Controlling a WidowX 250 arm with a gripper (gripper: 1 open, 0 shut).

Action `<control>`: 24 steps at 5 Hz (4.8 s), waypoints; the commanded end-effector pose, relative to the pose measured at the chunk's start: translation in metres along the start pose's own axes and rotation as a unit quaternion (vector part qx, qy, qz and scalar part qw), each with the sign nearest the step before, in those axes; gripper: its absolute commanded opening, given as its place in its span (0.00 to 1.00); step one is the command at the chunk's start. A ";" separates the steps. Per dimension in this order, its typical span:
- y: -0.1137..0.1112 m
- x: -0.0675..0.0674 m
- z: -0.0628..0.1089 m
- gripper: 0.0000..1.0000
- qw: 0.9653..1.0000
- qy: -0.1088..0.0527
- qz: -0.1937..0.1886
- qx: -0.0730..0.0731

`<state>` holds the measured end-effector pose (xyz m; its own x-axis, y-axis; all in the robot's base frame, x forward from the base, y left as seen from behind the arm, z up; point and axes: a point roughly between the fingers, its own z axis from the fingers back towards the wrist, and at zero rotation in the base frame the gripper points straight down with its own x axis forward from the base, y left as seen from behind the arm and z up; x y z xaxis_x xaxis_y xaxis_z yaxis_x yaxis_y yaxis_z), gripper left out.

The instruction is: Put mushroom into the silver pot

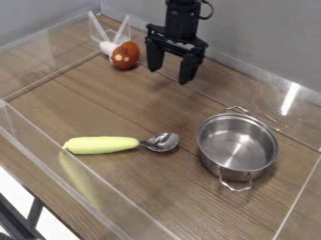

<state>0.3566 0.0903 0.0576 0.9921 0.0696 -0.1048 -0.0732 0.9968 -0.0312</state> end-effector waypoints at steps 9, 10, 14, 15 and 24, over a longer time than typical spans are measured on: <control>0.059 0.023 0.014 1.00 0.999 -0.045 0.016 0.017; 0.063 0.023 0.017 1.00 0.999 -0.048 0.018 0.017; 0.081 0.025 0.024 1.00 0.998 -0.059 0.025 0.018; 0.086 0.026 0.025 1.00 0.998 -0.061 0.027 0.018; 0.091 0.035 0.002 1.00 0.998 -0.055 0.028 0.021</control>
<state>0.3803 0.1826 0.0379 0.9907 0.1321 -0.0314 -0.1322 0.9912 -0.0025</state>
